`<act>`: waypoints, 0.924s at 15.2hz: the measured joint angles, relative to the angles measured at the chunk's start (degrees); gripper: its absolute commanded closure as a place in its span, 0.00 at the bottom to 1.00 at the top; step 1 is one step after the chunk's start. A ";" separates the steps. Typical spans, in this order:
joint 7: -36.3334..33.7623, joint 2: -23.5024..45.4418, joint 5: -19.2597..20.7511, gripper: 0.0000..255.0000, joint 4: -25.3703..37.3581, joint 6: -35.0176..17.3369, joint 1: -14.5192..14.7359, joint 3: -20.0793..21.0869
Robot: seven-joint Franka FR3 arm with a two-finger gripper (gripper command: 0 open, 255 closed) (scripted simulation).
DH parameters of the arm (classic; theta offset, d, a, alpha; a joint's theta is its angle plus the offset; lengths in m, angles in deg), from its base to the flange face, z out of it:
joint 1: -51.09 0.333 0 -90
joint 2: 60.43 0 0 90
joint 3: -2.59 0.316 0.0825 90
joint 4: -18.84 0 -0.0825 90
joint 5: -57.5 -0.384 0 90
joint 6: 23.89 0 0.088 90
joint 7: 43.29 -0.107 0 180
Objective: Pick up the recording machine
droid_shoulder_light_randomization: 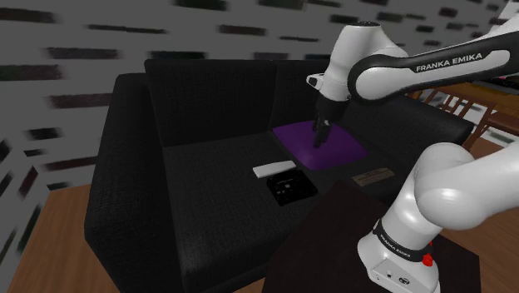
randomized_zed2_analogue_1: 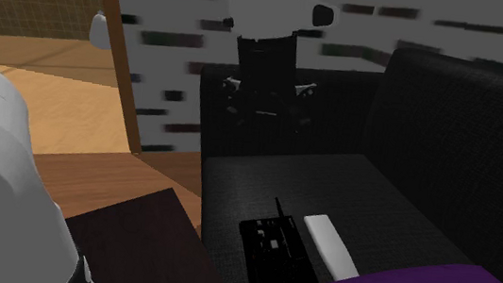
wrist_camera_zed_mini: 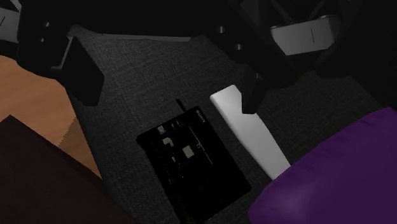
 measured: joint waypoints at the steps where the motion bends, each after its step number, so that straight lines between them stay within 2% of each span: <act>1: 1.76 1.17 1.31 0.00 -1.40 -2.98 -0.11 -0.88; 5: 8.65 7.14 7.11 0.00 -5.95 -15.27 -1.09 -4.33; 9: 13.98 17.47 13.51 0.00 -7.46 -29.02 -2.58 -6.90; 12: 15.94 28.86 20.40 0.00 -6.91 -41.64 -5.57 -7.50; 14: 15.40 35.69 26.47 0.00 -5.20 -48.16 -8.72 -6.71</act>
